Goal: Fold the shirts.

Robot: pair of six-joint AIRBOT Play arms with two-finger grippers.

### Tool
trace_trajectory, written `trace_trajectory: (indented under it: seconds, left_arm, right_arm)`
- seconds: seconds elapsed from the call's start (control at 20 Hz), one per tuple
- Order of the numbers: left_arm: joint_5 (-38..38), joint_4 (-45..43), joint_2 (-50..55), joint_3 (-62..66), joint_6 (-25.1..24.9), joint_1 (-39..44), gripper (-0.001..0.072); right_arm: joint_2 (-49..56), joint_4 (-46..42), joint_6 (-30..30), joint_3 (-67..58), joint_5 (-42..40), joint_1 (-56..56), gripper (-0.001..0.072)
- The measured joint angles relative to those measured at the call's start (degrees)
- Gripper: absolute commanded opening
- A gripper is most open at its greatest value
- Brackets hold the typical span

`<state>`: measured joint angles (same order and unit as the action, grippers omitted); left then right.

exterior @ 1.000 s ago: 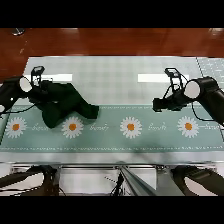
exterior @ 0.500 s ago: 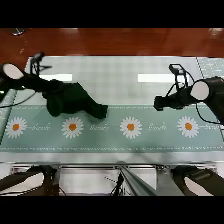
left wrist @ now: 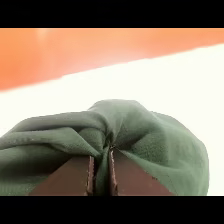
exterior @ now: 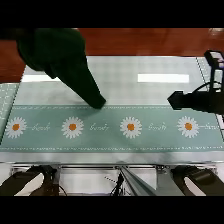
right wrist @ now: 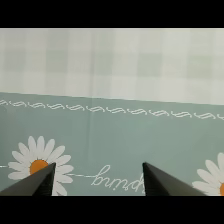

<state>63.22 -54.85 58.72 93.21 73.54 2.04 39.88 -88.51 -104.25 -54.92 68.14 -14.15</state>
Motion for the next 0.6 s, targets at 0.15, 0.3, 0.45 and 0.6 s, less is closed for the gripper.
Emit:
trace_trajectory:
  seconds: [0.15,0.3,0.45,0.6]
  left_arm:
    - [-0.81,0.15,-2.8,3.85,1.33,4.09,0.0029]
    - [-3.85,0.57,-4.63,3.89,2.62,11.93,0.0029]
    - [-10.38,0.81,-5.6,-0.74,3.26,22.62,0.0029]
    - [-17.88,0.94,-5.92,-8.85,4.15,31.61,0.003]
  right_arm:
    - [-5.03,0.92,-0.96,0.0,0.74,0.0,0.0609]
    - [-9.05,1.36,-1.99,0.0,1.11,0.0,0.0609]
    - [-11.32,0.9,-2.75,0.0,1.38,0.0,0.0609]
    - [-12.24,-0.24,-3.21,0.07,1.75,0.0,0.0609]
